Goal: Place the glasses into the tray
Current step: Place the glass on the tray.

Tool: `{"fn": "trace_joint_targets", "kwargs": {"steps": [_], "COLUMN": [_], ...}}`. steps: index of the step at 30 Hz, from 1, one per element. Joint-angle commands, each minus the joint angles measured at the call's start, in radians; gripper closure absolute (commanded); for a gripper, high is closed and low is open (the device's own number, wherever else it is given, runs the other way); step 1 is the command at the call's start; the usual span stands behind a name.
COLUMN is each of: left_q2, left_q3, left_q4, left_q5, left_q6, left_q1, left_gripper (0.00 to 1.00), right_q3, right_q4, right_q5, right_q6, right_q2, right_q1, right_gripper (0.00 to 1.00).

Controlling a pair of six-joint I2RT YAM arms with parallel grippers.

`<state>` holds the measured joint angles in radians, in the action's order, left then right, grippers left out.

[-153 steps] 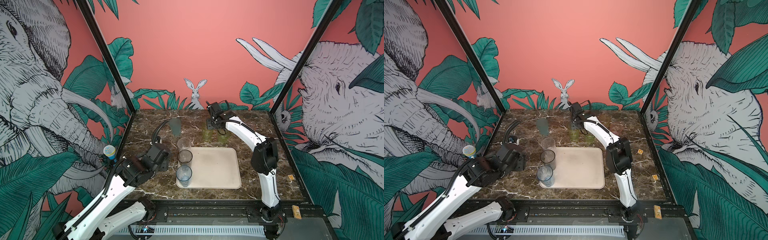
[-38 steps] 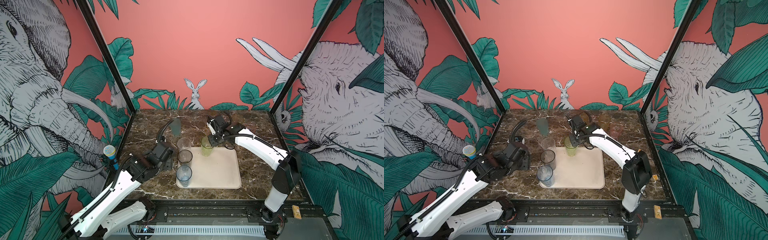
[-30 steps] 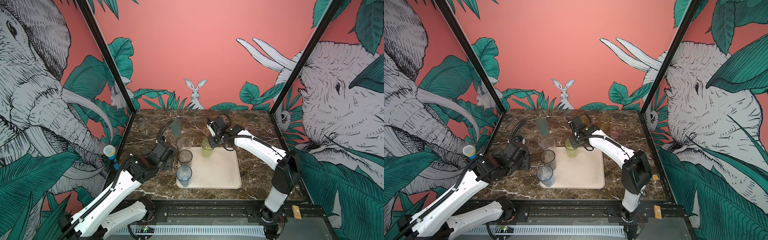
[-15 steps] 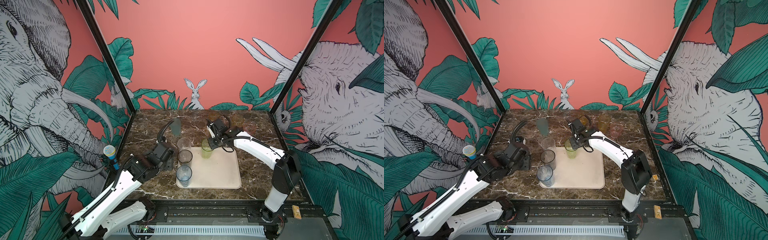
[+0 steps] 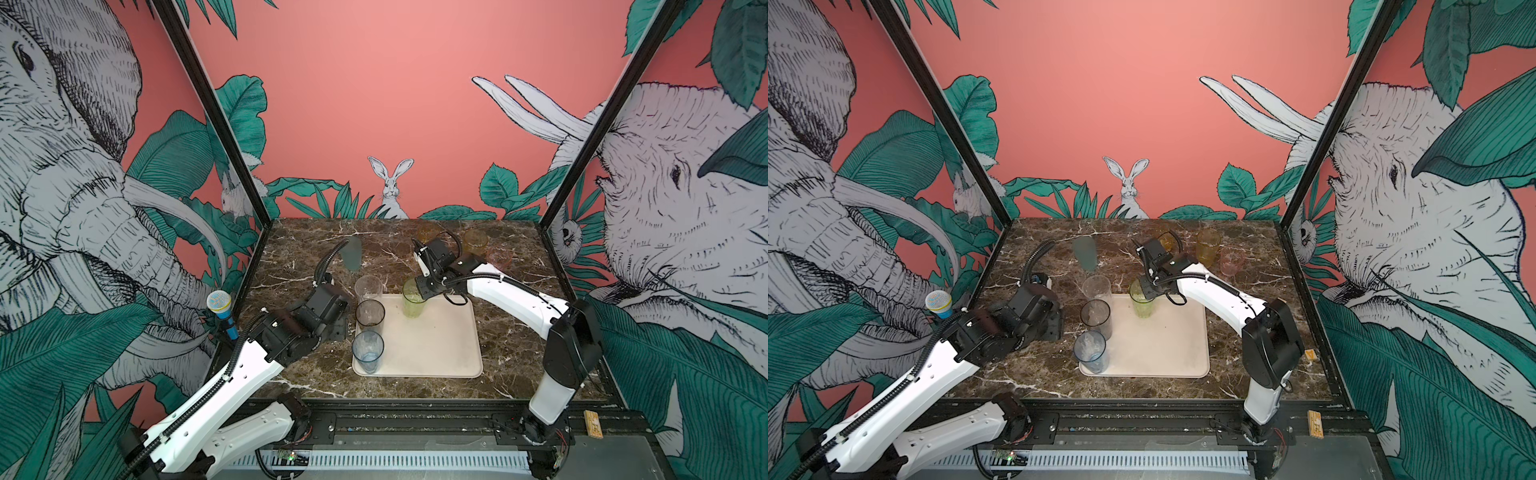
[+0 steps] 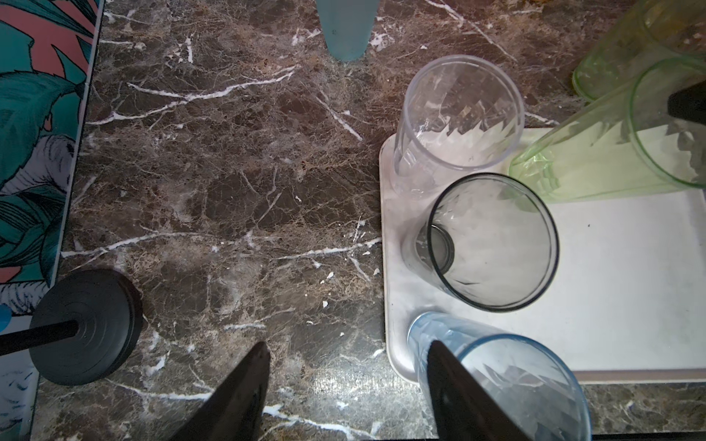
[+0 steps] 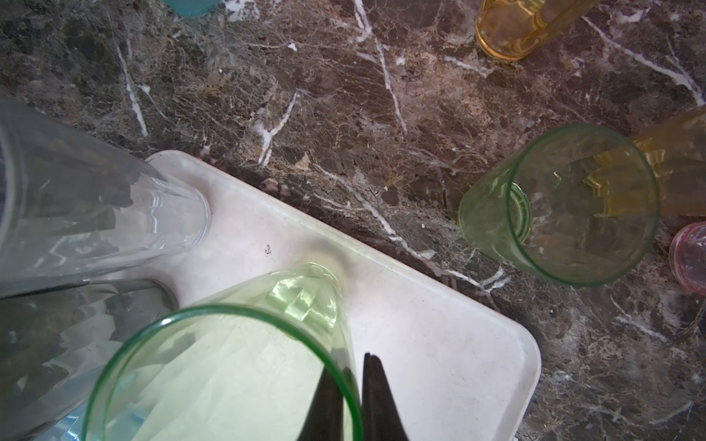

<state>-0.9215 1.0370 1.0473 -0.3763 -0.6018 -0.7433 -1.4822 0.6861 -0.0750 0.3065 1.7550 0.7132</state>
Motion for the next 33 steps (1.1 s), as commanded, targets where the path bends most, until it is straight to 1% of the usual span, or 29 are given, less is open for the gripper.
{"fn": "trace_joint_targets", "kwargs": {"steps": [1,7,12,23,31,33], "left_q2": [0.011,0.015,0.016,-0.004,-0.014,-0.013], "left_q3": [-0.018,-0.014,-0.012,-0.006,0.001,0.003], "left_q4": [0.000,0.002,0.003,-0.009,-0.010,-0.009], "left_q5": [-0.001,-0.003,-0.002,0.005,0.004,0.005], "left_q6": [-0.019,-0.019,-0.019,-0.014,-0.009,-0.009], "left_q1": [0.004,0.004,0.004,0.005,0.005,0.005], "left_gripper": [0.33,0.33,0.33,0.33,0.33,0.33], "right_q3": [0.003,0.002,0.002,0.014,0.028,0.031], "right_q4": [-0.028,-0.025,-0.023,-0.036,-0.066,-0.068], "right_q5": [-0.016,-0.010,-0.014,0.001,0.018,0.018], "right_q6": [0.003,0.002,0.000,0.007,0.016,0.017], "right_q2": [0.005,0.001,-0.005,-0.002,0.001,0.001], "right_q1": [0.005,0.006,0.006,0.006,0.006,0.005], "right_gripper": [0.91,0.79,0.73,0.73,0.75,0.76]}}
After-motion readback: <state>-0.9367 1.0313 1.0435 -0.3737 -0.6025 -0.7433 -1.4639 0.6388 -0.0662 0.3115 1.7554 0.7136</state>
